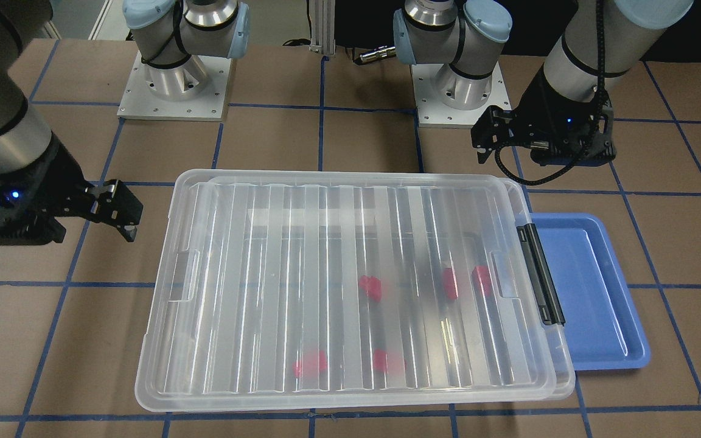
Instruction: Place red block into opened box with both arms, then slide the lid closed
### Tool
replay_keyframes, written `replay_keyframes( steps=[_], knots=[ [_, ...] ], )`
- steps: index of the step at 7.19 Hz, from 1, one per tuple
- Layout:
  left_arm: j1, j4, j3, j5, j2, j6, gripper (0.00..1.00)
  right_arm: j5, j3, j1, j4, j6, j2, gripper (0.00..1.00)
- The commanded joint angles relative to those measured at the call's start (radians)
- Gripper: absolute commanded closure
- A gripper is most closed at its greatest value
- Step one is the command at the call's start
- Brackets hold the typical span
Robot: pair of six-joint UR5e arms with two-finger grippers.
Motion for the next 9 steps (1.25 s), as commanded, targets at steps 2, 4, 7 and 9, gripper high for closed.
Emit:
replay_keyframes(
  steps=[2,4,7,9],
  knots=[
    [0.0,0.002,-0.002,0.002,0.0,0.002,0.0,-0.095,-0.003,0.176,0.053,0.208,-0.077,0.0],
    [0.0,0.012,-0.002,0.0,0.0,0.0,0.0,-0.087,0.0,0.186,0.055,0.209,-0.077,0.0],
    [0.0,0.011,-0.002,0.0,0.006,0.0,0.0,-0.074,0.0,0.186,0.047,0.193,-0.069,0.0],
    [0.0,0.012,-0.003,0.0,0.003,0.0,0.0,-0.076,0.0,0.186,0.046,0.186,-0.068,0.0]
  ],
)
